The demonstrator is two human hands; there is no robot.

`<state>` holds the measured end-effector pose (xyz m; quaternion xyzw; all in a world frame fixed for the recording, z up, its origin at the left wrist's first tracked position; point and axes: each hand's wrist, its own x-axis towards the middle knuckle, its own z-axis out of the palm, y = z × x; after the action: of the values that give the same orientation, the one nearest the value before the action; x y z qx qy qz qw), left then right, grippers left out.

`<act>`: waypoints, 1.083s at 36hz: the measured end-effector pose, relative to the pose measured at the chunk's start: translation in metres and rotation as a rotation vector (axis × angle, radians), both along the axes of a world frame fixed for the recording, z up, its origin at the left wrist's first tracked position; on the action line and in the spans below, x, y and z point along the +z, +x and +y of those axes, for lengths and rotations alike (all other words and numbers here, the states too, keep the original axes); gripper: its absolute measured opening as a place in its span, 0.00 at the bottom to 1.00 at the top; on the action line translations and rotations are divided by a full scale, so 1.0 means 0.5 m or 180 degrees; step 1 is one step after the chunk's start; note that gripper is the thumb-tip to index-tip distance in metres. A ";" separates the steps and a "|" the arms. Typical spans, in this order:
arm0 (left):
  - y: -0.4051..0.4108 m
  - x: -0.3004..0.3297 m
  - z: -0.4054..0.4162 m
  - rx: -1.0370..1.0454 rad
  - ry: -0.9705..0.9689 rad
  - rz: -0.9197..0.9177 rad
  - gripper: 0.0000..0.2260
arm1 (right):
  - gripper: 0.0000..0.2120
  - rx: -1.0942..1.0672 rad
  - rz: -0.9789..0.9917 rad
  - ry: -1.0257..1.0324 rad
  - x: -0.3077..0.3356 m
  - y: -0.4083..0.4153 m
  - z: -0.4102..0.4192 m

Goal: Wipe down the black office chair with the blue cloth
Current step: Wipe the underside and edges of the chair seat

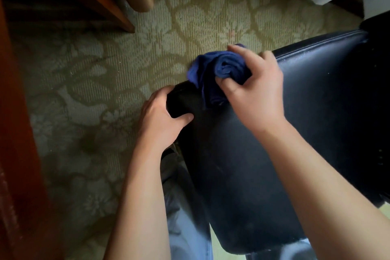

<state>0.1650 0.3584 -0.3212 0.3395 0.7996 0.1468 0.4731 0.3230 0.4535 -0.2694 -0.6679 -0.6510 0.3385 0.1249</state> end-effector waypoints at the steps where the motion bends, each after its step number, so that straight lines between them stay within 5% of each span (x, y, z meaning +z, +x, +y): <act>1: 0.002 0.000 0.001 -0.0004 0.0057 0.0025 0.27 | 0.26 0.0124 0.0068 -0.0041 -0.001 -0.014 -0.008; 6: 0.011 0.005 0.009 -0.0534 -0.0203 0.0366 0.15 | 0.27 0.0641 0.0114 -0.0399 -0.018 -0.063 -0.046; 20: 0.011 0.011 0.027 -0.0149 -0.0646 0.0245 0.31 | 0.24 0.0053 0.0076 -0.0224 -0.030 0.031 0.005; 27: 0.011 0.014 0.020 -0.0194 -0.0806 0.0347 0.32 | 0.23 -0.0327 -0.0225 -0.0023 -0.026 0.095 0.034; 33: 0.019 0.026 0.028 -0.0533 -0.0595 0.0402 0.35 | 0.26 0.0023 -0.0220 0.0097 -0.003 0.064 0.001; 39: 0.045 0.018 0.046 -0.0734 -0.0405 0.0477 0.25 | 0.27 0.0407 0.0067 -0.0163 -0.016 0.022 -0.029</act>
<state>0.1877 0.3814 -0.3123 0.4085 0.7960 0.0147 0.4464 0.3339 0.4389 -0.2774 -0.6243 -0.6820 0.3694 0.0928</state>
